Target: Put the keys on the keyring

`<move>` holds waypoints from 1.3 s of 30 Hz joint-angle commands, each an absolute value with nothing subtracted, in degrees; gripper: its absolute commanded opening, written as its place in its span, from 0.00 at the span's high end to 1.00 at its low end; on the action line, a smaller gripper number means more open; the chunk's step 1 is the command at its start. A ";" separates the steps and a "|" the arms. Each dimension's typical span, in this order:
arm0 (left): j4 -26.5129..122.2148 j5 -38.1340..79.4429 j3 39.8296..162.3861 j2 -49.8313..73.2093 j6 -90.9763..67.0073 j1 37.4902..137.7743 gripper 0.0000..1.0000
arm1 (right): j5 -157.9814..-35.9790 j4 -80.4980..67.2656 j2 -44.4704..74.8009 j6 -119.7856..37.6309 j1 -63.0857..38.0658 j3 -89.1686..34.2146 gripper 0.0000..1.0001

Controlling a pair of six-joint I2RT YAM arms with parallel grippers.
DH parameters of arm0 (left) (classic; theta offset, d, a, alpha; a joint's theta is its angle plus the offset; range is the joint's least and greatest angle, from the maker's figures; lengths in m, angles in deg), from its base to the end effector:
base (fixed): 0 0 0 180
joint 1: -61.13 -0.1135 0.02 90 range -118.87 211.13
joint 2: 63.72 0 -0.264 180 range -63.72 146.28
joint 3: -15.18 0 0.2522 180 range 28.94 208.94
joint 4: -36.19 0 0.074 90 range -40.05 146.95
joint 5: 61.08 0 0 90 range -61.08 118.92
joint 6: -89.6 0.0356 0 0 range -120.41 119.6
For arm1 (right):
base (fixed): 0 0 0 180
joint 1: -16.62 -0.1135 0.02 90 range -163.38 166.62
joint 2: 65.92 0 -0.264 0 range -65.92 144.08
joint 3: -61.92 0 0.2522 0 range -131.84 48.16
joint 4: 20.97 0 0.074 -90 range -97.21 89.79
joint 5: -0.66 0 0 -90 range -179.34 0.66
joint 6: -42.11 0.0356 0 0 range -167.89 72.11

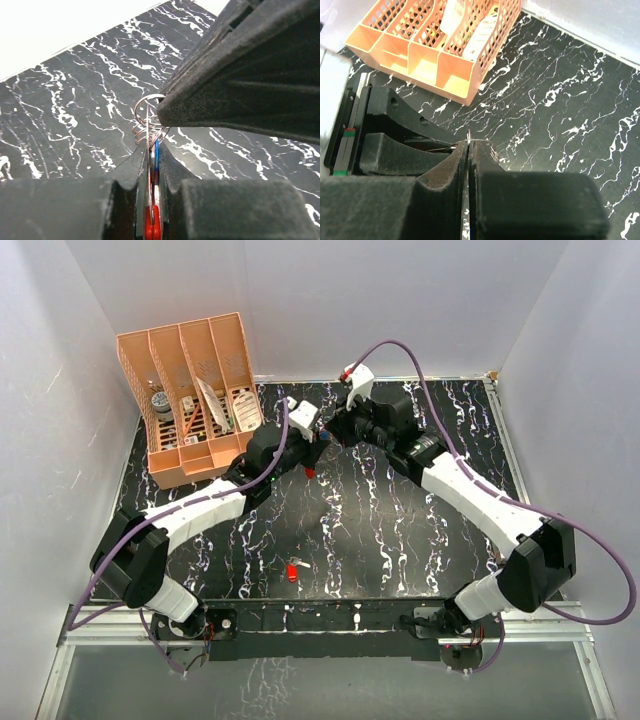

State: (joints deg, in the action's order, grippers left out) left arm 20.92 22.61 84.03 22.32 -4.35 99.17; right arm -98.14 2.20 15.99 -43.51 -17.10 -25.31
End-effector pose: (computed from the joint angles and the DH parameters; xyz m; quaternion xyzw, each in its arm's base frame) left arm 0.2748 -0.2200 0.2987 0.2470 0.6750 -0.2856 0.6339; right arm 0.2780 0.1921 0.3648 -0.2478 0.7682 0.2502 0.5347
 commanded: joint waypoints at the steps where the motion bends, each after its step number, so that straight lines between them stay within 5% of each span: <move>1: 17.64 28.97 81.14 23.09 2.47 98.66 1.00 | -97.52 6.08 16.49 -45.06 -16.91 -32.57 1.00; 19: 7.88 38.90 76.91 27.69 12.38 98.66 0.85 | -99.16 30.23 26.98 -45.80 -16.60 -50.90 1.00; 39: 4.84 41.52 76.33 25.97 11.68 98.66 1.00 | -102.65 41.92 33.49 -46.57 -16.27 -58.46 1.00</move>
